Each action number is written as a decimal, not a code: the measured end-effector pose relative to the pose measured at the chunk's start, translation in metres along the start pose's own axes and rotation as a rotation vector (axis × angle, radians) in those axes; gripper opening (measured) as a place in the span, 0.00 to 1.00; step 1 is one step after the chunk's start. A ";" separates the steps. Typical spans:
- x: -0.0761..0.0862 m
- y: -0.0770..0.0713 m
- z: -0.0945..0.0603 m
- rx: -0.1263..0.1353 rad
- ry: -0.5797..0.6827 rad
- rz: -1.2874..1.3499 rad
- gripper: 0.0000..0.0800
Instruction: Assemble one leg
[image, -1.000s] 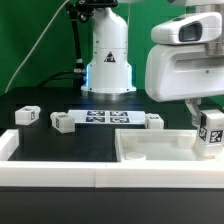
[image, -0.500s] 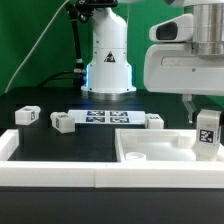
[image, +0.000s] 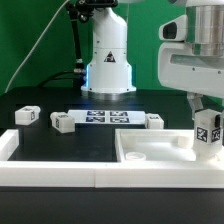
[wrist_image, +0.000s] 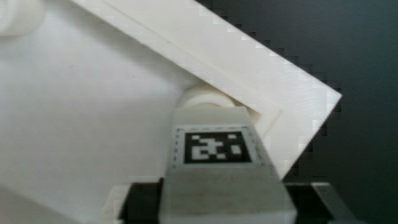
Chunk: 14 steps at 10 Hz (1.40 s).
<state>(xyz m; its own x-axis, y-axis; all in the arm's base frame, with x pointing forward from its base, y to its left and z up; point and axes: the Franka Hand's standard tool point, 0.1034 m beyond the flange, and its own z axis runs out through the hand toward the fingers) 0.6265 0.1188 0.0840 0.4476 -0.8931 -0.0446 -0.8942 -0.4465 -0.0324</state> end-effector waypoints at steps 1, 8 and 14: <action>0.000 0.000 0.000 0.001 -0.005 0.115 0.36; 0.000 -0.002 -0.001 0.003 0.002 -0.503 0.81; 0.002 -0.001 0.000 -0.011 0.005 -1.158 0.81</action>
Offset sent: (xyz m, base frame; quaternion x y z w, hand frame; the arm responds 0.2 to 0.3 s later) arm 0.0015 -0.0004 0.0009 0.0003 0.0188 -0.0886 0.9959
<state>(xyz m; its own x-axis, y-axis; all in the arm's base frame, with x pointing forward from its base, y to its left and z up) 0.6283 0.1171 0.0835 0.9986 0.0509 0.0106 0.0513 -0.9978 -0.0425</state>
